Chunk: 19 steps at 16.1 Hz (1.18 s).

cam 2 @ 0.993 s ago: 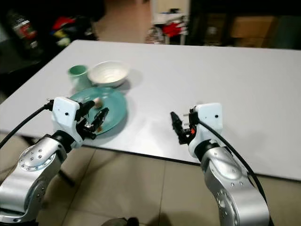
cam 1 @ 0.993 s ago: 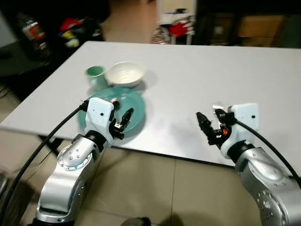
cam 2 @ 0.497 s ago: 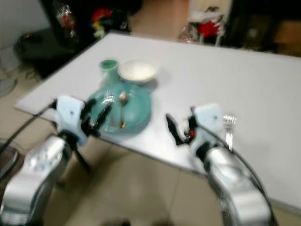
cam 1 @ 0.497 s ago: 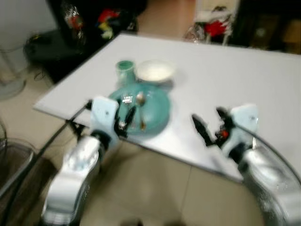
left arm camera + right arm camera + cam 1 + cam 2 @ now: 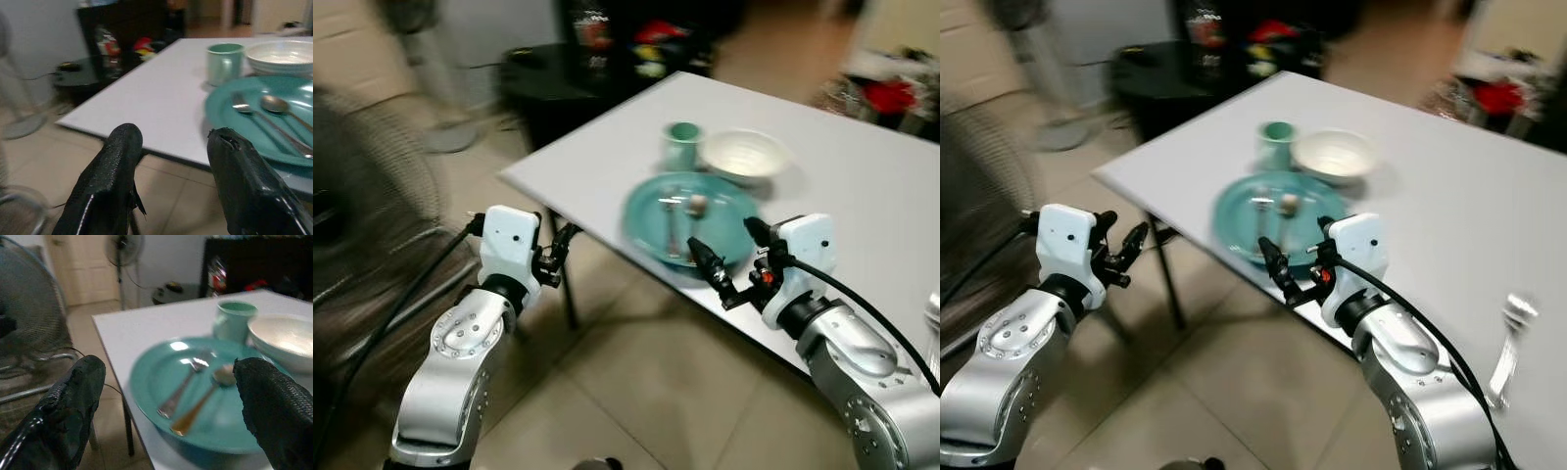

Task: Setting the table

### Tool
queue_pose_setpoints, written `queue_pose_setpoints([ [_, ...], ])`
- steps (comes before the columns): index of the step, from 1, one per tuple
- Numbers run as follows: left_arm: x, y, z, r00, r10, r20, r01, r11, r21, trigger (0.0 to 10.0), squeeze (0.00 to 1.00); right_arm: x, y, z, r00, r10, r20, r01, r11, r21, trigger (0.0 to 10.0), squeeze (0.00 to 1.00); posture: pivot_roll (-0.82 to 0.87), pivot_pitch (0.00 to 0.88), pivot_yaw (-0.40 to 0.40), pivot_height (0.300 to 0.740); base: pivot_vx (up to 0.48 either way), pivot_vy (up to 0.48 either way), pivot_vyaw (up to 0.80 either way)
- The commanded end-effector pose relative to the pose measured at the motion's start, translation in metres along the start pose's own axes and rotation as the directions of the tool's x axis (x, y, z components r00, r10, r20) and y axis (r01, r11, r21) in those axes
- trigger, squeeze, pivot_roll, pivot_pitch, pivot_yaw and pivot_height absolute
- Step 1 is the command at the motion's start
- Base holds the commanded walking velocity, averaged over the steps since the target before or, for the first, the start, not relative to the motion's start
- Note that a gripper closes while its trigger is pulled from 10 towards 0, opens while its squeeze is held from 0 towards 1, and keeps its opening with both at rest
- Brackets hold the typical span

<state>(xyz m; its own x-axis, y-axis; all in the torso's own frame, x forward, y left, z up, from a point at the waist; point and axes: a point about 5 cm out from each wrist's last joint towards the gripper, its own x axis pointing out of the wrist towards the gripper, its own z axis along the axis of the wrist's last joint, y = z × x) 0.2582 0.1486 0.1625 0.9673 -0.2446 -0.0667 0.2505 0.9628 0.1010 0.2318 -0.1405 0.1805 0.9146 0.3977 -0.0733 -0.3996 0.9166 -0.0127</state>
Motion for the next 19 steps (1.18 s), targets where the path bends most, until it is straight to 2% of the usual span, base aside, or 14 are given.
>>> queue_pose_setpoints([
  [1, 0.006, 0.001, 0.006, 1.000, 0.004, 0.030, -0.004, 1.000, 0.014, 10.0, 0.00, 0.002, 0.001, 0.001, 1.000, -0.016, 0.011, 0.015, 0.999, 0.034, 10.0, 1.00, 0.01, 0.000, 0.066, 0.740, 0.000, 0.000, 0.80],
  [3, 0.012, -0.001, 0.010, 0.999, 0.001, 0.042, -0.003, 1.000, 0.029, 10.0, 0.00, 0.002, 0.001, -0.001, 1.000, -0.030, 0.003, 0.029, 0.998, 0.062, 10.0, 1.00, 0.02, 0.000, 0.068, 0.740, 0.000, 0.000, 0.80],
  [6, 0.007, -0.005, 0.013, 0.999, -0.029, 0.045, 0.027, 0.999, 0.042, 10.0, 0.00, 0.004, 0.004, -0.005, 1.000, 0.009, -0.007, -0.008, 0.996, 0.094, 10.0, 1.00, 0.05, 0.000, 0.082, 0.740, 0.000, 0.000, 0.80],
  [8, 0.013, 0.001, 0.010, 0.998, -0.061, 0.027, 0.058, 0.995, 0.086, 10.0, 0.00, 0.004, 0.007, -0.009, 1.000, -0.001, -0.015, 0.003, 0.996, 0.090, 10.0, 1.00, -0.02, 0.000, 0.150, 0.740, 0.000, 0.000, 0.80],
  [9, 0.020, 0.003, 0.007, 0.998, -0.053, 0.025, 0.051, 0.995, 0.082, 10.0, 0.00, -0.003, 0.004, -0.007, 0.999, -0.047, -0.013, 0.048, 0.994, 0.098, 10.0, 1.00, -0.05, 0.000, 0.166, 0.740, 0.000, 0.000, 0.80],
  [11, 0.024, -0.001, 0.009, 0.998, -0.049, 0.029, 0.046, 0.996, 0.082, 10.0, 0.00, -0.008, 0.000, -0.007, 0.997, -0.069, -0.017, 0.070, 0.991, 0.117, 10.0, 1.00, -0.03, 0.000, 0.152, 0.740, 0.000, 0.000, 0.80],
  [13, 0.013, -0.009, 0.007, 0.997, -0.067, 0.022, 0.065, 0.995, 0.078, 10.0, 0.00, -0.005, 0.005, -0.012, 0.999, -0.013, -0.039, 0.017, 0.993, 0.113, 10.0, 1.00, 0.01, 0.000, 0.124, 0.740, 0.000, 0.000, 0.80],
  [15, 0.009, -0.002, 0.000, 0.999, -0.051, 0.007, 0.050, 0.995, 0.084, 10.0, 0.00, -0.003, 0.010, -0.012, 0.999, 0.014, -0.044, -0.009, 0.995, 0.102, 10.0, 1.00, -0.01, 0.000, 0.122, 0.740, 0.000, 0.000, 0.80],
  [16, 0.014, -0.001, 0.001, 0.999, -0.041, 0.015, 0.040, 0.996, 0.076, 10.0, 0.00, -0.004, 0.009, -0.011, 0.999, 0.014, -0.045, -0.010, 0.996, 0.093, 10.0, 1.00, -0.02, 0.000, 0.117, 0.740, 0.000, 0.000, 0.80],
  [18, 0.019, -0.005, 0.007, 0.999, -0.031, 0.044, 0.028, 0.998, 0.062, 10.0, 0.00, -0.004, 0.002, -0.010, 0.999, 0.001, -0.047, 0.003, 0.995, 0.098, 10.0, 1.00, 0.02, 0.000, 0.081, 0.740, 0.000, 0.000, 0.80],
  [19, 0.013, -0.006, 0.008, 0.999, -0.013, 0.045, 0.011, 0.999, 0.044, 10.0, 0.00, 0.000, 0.000, -0.011, 0.999, 0.008, -0.052, -0.002, 0.994, 0.105, 10.0, 1.00, 0.03, 0.000, 0.070, 0.740, 0.000, 0.000, 0.80],
])
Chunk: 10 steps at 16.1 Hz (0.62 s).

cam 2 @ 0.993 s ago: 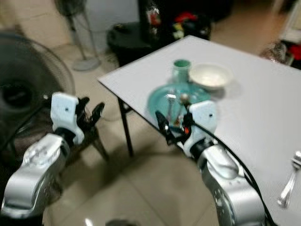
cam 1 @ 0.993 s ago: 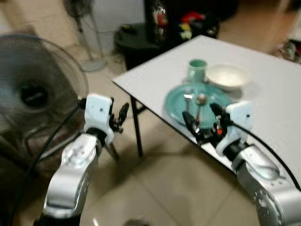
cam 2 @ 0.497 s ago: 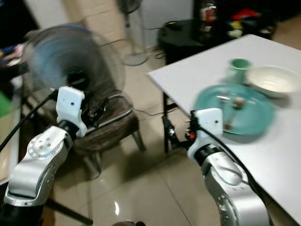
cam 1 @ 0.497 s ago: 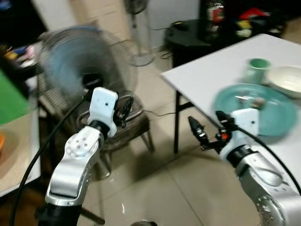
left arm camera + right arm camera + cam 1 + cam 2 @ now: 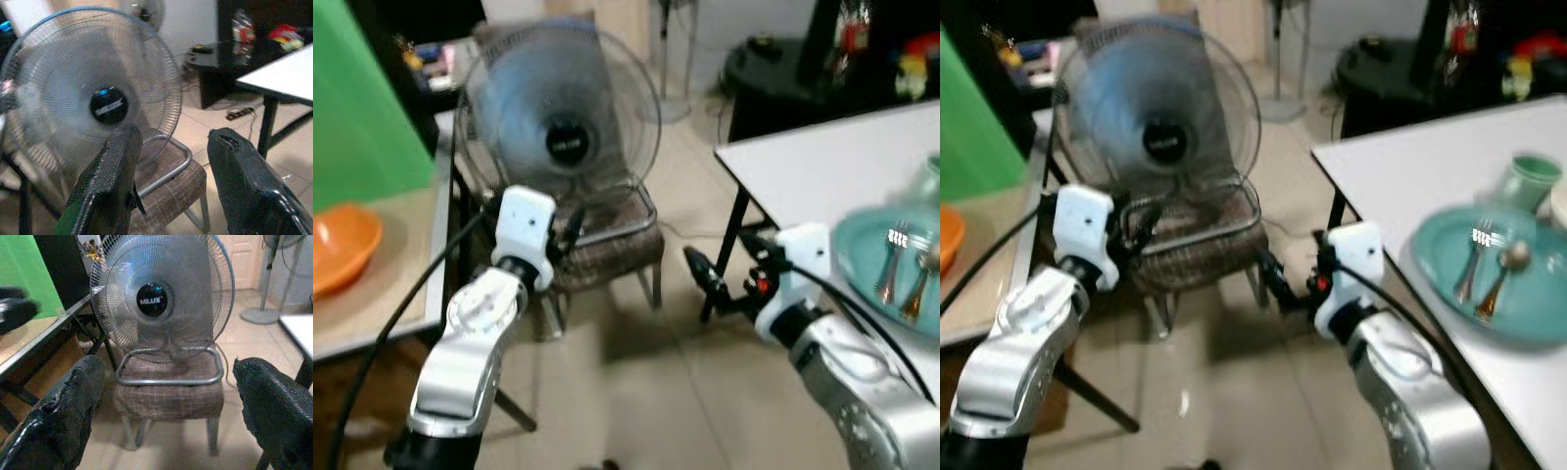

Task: Setting the table

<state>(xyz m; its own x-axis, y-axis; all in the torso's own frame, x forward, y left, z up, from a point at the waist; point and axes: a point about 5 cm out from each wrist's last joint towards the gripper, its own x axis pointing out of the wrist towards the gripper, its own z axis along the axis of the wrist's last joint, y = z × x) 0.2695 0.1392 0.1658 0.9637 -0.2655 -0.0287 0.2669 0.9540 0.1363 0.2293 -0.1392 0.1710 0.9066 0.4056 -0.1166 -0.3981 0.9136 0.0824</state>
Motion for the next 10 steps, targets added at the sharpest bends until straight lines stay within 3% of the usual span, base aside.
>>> queue_pose_setpoints([
  [1, -0.007, 0.001, 0.000, 1.000, 0.017, -0.008, -0.017, 1.000, 0.000, 10.0, 0.00, 0.004, -0.001, -0.002, 1.000, 0.009, -0.014, -0.009, 1.000, 0.012, 10.0, 1.00, 0.05, 0.000, 0.051, 0.740, 0.000, 0.000, 0.80],
  [3, -0.013, 0.005, -0.007, 0.999, 0.037, -0.029, -0.037, 0.999, -0.006, 10.0, 0.00, 0.006, 0.003, -0.004, 0.999, 0.031, -0.023, -0.031, 1.000, -0.004, 10.0, 1.00, 0.04, 0.000, 0.044, 0.740, 0.000, 0.000, 0.80],
  [6, -0.003, 0.001, -0.001, 1.000, 0.031, 0.003, -0.031, 0.999, -0.015, 10.0, 0.00, 0.004, -0.002, -0.003, 1.000, 0.008, -0.021, -0.008, 1.000, 0.008, 10.0, 1.00, 0.04, 0.000, 0.030, 0.740, 0.000, 0.000, 0.80],
  [10, -0.016, 0.001, -0.007, 0.999, 0.040, -0.028, -0.040, 0.999, 0.013, 10.0, 0.00, 0.007, 0.005, -0.007, 0.998, 0.055, -0.038, -0.055, 0.998, 0.016, 10.0, 1.00, 0.05, 0.000, 0.029, 0.740, 0.000, 0.000, 0.80],
])
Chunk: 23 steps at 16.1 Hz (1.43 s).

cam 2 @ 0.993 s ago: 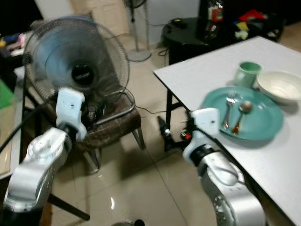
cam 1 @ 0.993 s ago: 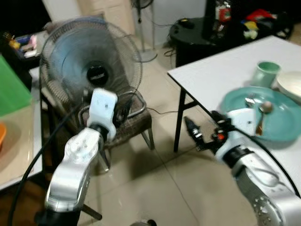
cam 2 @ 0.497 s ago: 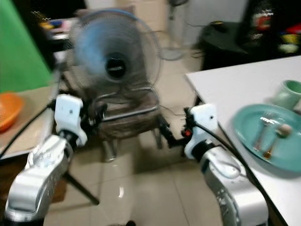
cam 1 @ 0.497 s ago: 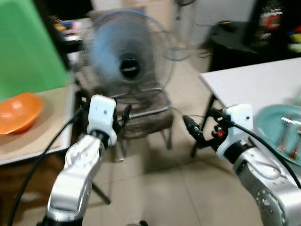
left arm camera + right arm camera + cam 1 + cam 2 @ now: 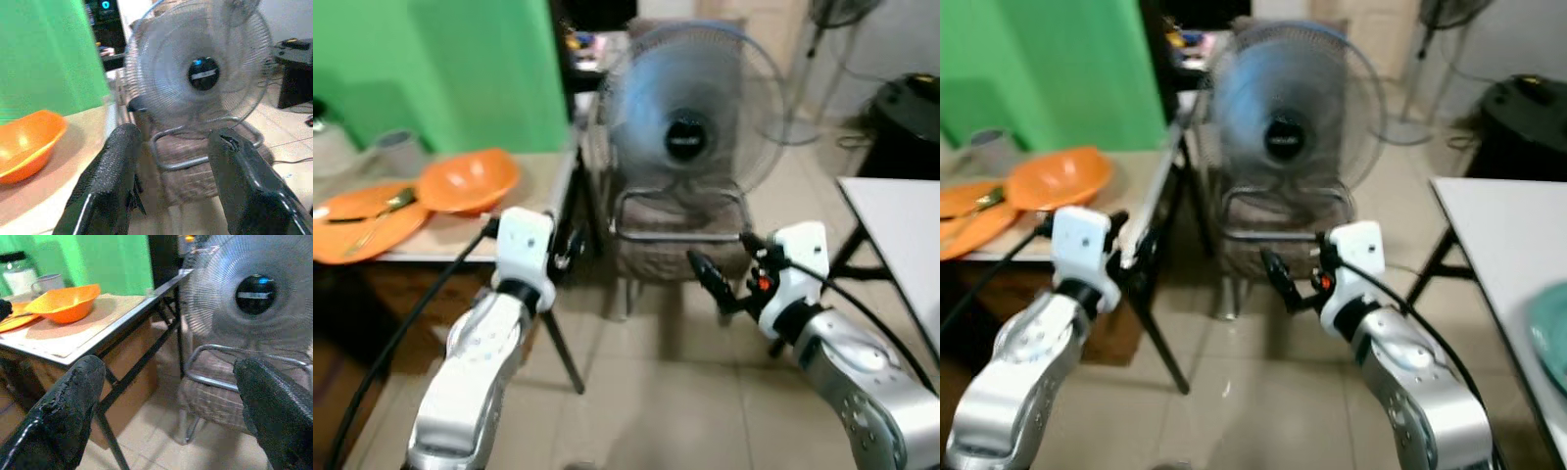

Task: Setting the table

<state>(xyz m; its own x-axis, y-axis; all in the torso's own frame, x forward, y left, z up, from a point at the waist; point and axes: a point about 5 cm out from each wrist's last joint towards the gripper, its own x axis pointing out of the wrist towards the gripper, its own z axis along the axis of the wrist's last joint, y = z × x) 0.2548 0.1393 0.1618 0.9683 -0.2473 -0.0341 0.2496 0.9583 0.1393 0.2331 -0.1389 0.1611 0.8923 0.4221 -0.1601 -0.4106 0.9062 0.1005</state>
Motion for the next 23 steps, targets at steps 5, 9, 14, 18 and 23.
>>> queue_pose_setpoints([
  [5, 0.002, 0.005, 0.003, 1.000, -0.009, 0.007, 0.009, 1.000, -0.004, 10.0, 0.00, -0.004, 0.007, 0.000, 1.000, 0.025, 0.006, -0.025, 1.000, 0.011, 10.0, 1.00, 0.04, 0.000, 0.056, 0.740, 0.000, 0.000, 0.80],
  [9, 0.001, 0.008, 0.004, 1.000, -0.015, 0.012, 0.016, 1.000, -0.005, 10.0, 0.00, -0.003, 0.011, -0.001, 0.999, 0.054, 0.004, -0.054, 0.998, 0.016, 10.0, 1.00, 0.05, 0.000, 0.056, 0.740, 0.062, 0.000, 0.80],
  [14, -0.003, 0.013, 0.004, 1.000, -0.009, 0.013, 0.009, 1.000, 0.002, 10.0, 0.00, -0.002, 0.016, -0.005, 0.996, 0.089, -0.028, -0.092, 0.991, -0.102, 10.0, 1.00, 0.06, 0.000, 0.051, 0.740, 0.256, 0.000, 0.48],
  [18, -0.007, 0.013, 0.000, 1.000, -0.011, 0.008, 0.011, 1.000, 0.005, 10.0, 0.00, -0.001, 0.003, -0.007, 1.000, -0.030, -0.006, 0.029, 0.991, -0.132, 10.0, 0.99, 0.06, 0.000, 0.048, 0.740, 0.258, 0.000, 0.00],
  [23, -0.007, 0.011, 0.000, 1.000, -0.022, 0.009, 0.022, 1.000, 0.004, 10.0, 0.00, -0.002, 0.003, -0.008, 1.000, 0.011, 0.002, -0.010, 0.991, -0.130, 10.0, 1.00, 0.06, 0.000, 0.051, 0.740, 0.253, 0.000, 0.16],
])
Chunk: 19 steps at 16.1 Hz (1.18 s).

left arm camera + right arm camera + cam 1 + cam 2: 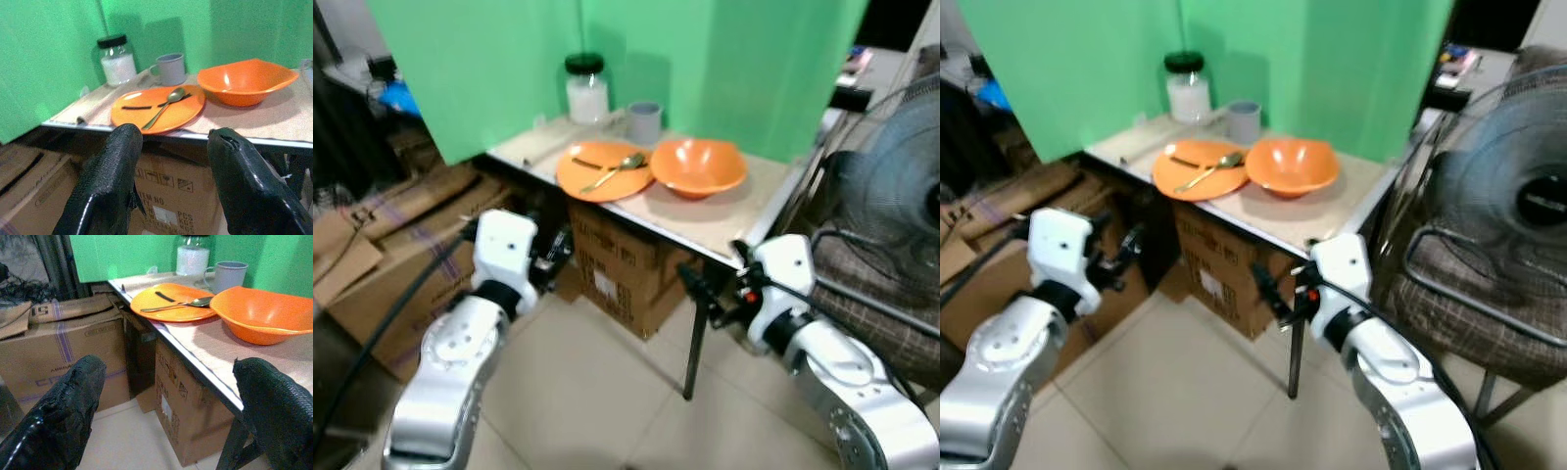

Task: Setting the table

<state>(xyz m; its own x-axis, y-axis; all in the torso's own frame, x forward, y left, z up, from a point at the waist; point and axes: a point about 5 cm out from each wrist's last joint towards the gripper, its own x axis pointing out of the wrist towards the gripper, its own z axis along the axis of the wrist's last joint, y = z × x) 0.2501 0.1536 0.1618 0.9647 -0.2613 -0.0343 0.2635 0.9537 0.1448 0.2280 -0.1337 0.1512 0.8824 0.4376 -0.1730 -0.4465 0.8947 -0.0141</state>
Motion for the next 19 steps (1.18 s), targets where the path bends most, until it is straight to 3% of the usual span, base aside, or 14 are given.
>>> queue_pose_setpoints([
  [1, 0.0012, -0.0015, 0.0025, 1.000, -0.009, 0.008, 0.009, 1.000, -0.002, 10.0, 0.00, -0.0008, -0.0022, 0.0040, 1.000, -0.006, 0.022, 0.007, 1.000, -0.010, 10.0, 1.00, 0.06, 0.000, 0.052, 0.740, 0.259, 0.000, 0.80],
  [3, 0.0010, -0.0027, 0.0022, 1.000, -0.012, 0.006, 0.012, 1.000, -0.001, 10.0, 0.00, 0.0006, -0.0032, 0.0054, 0.999, -0.025, 0.033, 0.025, 1.000, -0.001, 10.0, 1.00, 0.07, 0.000, 0.051, 0.740, 0.257, 0.000, 0.80],
  [14, 0.0009, -0.0028, 0.0016, 1.000, -0.020, -0.001, 0.020, 1.000, -0.008, 10.0, 0.00, 0.0059, -0.0017, 0.0103, 0.999, -0.015, 0.051, 0.015, 1.000, -0.015, 10.0, 1.00, 0.07, 0.000, 0.044, 0.740, 0.259, 0.000, 0.00],
  [17, 0.0004, -0.0033, 0.0009, 1.000, -0.025, -0.005, 0.025, 1.000, -0.011, 10.0, 0.00, 0.0058, -0.0019, 0.0111, 0.999, -0.014, 0.050, 0.015, 1.000, -0.017, 10.0, 1.00, 0.07, 0.000, 0.046, 0.740, 0.300, 0.000, 0.78],
  [19, 0.0008, -0.0031, 0.0011, 1.000, -0.026, -0.006, 0.026, 1.000, -0.012, 10.0, 0.00, 0.0060, -0.0029, 0.0113, 0.998, -0.028, 0.051, 0.029, 1.000, -0.009, 10.0, 0.99, 0.07, 0.000, 0.045, 0.740, 0.307, 0.000, 0.00],
])
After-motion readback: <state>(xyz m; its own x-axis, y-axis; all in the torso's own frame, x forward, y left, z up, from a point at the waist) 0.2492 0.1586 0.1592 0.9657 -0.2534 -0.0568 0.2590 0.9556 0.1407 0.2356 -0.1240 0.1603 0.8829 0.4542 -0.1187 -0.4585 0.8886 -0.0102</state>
